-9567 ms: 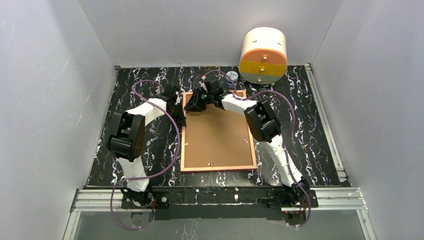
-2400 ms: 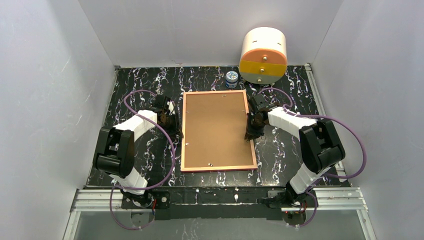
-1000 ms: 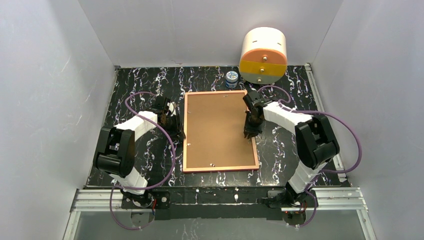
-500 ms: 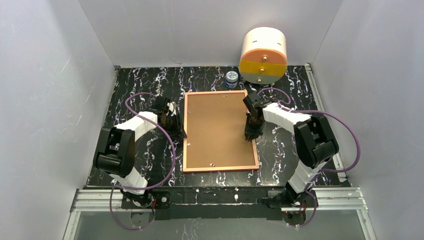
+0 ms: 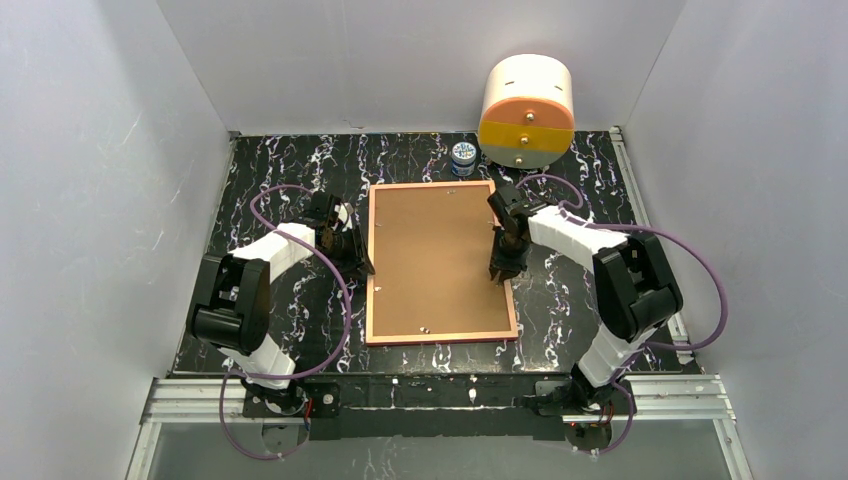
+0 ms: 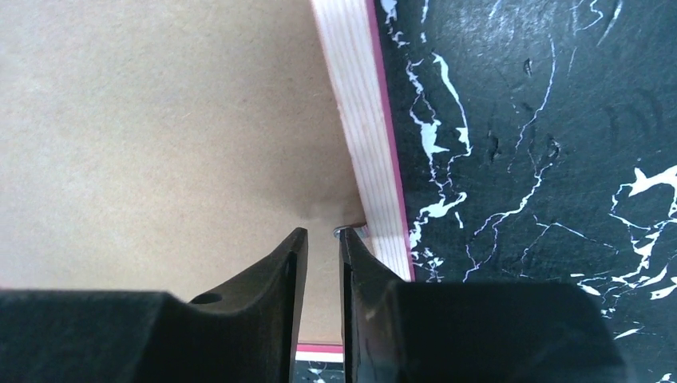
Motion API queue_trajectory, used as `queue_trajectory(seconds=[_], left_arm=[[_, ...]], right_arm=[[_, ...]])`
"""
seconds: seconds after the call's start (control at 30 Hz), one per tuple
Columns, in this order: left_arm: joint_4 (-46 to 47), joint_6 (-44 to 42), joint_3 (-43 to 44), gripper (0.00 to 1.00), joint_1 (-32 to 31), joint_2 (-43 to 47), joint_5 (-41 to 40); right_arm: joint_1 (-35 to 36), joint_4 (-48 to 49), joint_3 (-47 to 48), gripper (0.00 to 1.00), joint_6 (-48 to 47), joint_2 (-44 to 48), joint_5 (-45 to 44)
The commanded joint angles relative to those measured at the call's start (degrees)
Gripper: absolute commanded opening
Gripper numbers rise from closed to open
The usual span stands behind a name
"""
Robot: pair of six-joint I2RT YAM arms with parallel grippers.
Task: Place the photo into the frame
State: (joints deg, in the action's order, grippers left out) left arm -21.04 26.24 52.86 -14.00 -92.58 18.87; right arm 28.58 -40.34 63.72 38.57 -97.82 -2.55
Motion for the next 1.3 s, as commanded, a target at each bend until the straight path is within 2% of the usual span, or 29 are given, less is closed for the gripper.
queue_trajectory(seconds=[0.0,0.23,0.37,0.53,0.7,0.9,1.27], left_arm=[[-2.69,-0.34,1.10,0.41,0.16,2.13,-1.17],[-5.63,-1.45,0.08,0.65,0.17,7.44,-3.89],[-5.86,-1.12,-3.50,0.68,0.12,10.66,-1.64],[-6.01,0.14,-7.88,0.57,0.07,12.26,2.57],[-5.57,0.89,-10.97,0.47,0.10,13.88,4.02],[-4.52,0.22,-12.84,0.41,0.05,12.75,6.48],[-2.58,1.15,-14.14,0.36,0.07,11.25,8.89]], right_arm=[[-0.08,0.75,2.79,0.32,-2.00,4.57,4.60],[4.30,10.83,-2.28,0.41,-5.36,7.01,18.67],[11.54,13.04,-1.58,0.43,-5.87,4.01,20.75],[19.74,12.76,2.45,0.39,-6.09,-3.16,20.99],[23.15,13.59,2.55,0.36,-6.92,-4.33,22.43],[25.12,13.68,0.25,0.31,-7.16,-4.35,23.97],[26.45,15.45,-0.94,0.27,-7.76,-6.23,24.80]])
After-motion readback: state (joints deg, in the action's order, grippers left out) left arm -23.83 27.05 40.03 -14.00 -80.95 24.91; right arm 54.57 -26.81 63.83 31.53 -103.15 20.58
